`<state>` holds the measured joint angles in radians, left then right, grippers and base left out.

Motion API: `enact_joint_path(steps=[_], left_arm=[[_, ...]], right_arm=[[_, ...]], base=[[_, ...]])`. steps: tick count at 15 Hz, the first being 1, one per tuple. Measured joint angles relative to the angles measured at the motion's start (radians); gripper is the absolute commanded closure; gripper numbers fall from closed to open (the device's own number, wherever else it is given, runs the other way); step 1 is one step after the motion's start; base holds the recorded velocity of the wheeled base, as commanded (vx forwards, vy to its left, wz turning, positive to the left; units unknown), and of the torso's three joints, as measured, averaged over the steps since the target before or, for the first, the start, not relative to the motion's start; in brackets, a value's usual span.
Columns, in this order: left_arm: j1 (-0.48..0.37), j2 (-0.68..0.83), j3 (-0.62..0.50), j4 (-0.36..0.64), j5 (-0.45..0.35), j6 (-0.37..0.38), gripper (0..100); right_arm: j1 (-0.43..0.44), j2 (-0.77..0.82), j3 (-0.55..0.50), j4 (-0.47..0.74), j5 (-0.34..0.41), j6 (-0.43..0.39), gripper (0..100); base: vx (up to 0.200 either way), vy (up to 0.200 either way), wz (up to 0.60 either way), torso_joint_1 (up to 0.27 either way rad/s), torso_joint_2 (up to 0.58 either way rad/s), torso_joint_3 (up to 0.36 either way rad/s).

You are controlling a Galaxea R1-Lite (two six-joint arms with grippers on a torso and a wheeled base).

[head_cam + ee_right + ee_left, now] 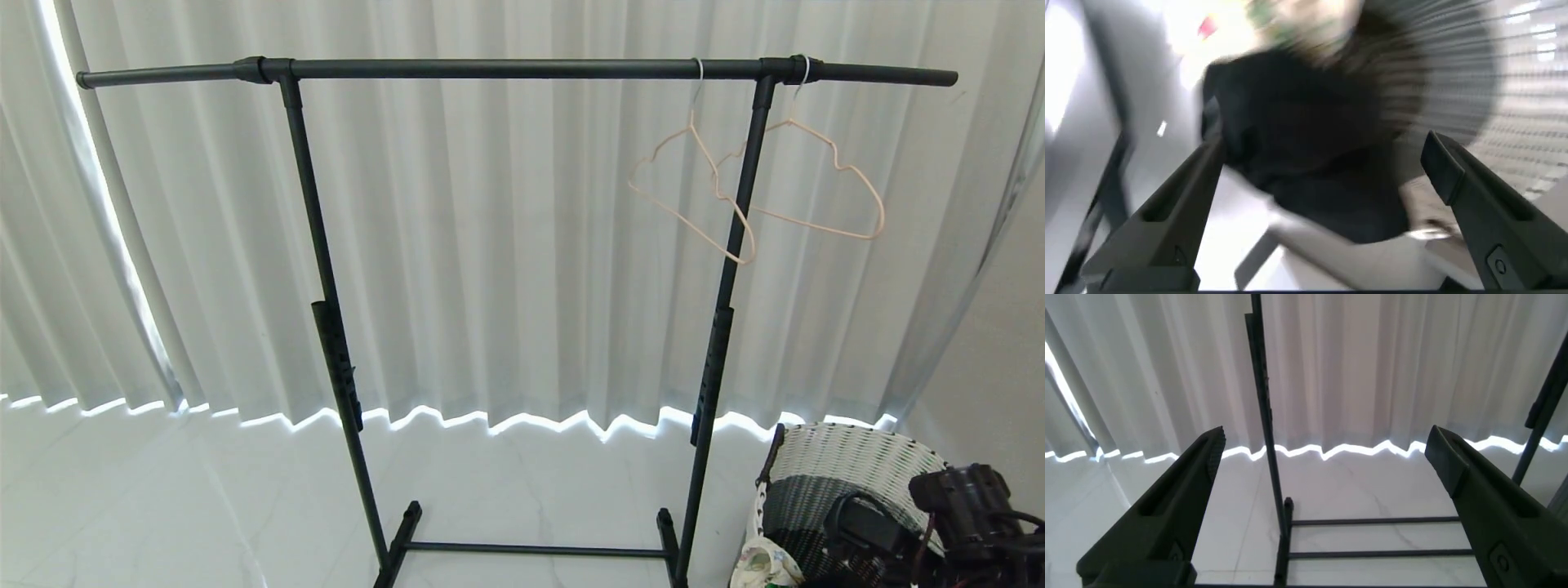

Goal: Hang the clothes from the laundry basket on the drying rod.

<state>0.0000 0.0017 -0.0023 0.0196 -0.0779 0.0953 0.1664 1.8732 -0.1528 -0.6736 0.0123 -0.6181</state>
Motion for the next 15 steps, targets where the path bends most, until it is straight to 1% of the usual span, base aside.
enact_joint_path(steps=[3,7,11,12,15], left_arm=[[0.0,0.0,0.0,0.0,0.0,-0.003,0],[0.0,0.0,0.0,0.0,0.0,-0.003,0],[0.0,0.0,0.0,0.0,0.0,-0.003,0],[0.0,0.0,0.0,0.0,0.0,-0.001,0],[0.0,0.0,0.0,0.0,0.0,0.0,0]], right_arm=[[0.025,0.096,0.016,-0.049,-0.065,0.007,0],[0.023,0.217,0.015,-0.193,-0.135,0.036,0],[0.022,0.259,0.01,-0.199,-0.149,0.037,0],[0.022,0.262,0.006,-0.199,-0.149,0.038,100],[0.022,0.267,-0.014,-0.201,-0.159,0.038,100]], base=[[0.0,0.0,0.0,0.0,0.0,0.0],[0.0,0.0,0.0,0.0,0.0,0.0],[0.0,0.0,0.0,0.0,0.0,0.0],[0.0,0.0,0.0,0.0,0.0,0.0],[0.0,0.0,0.0,0.0,0.0,0.0]])
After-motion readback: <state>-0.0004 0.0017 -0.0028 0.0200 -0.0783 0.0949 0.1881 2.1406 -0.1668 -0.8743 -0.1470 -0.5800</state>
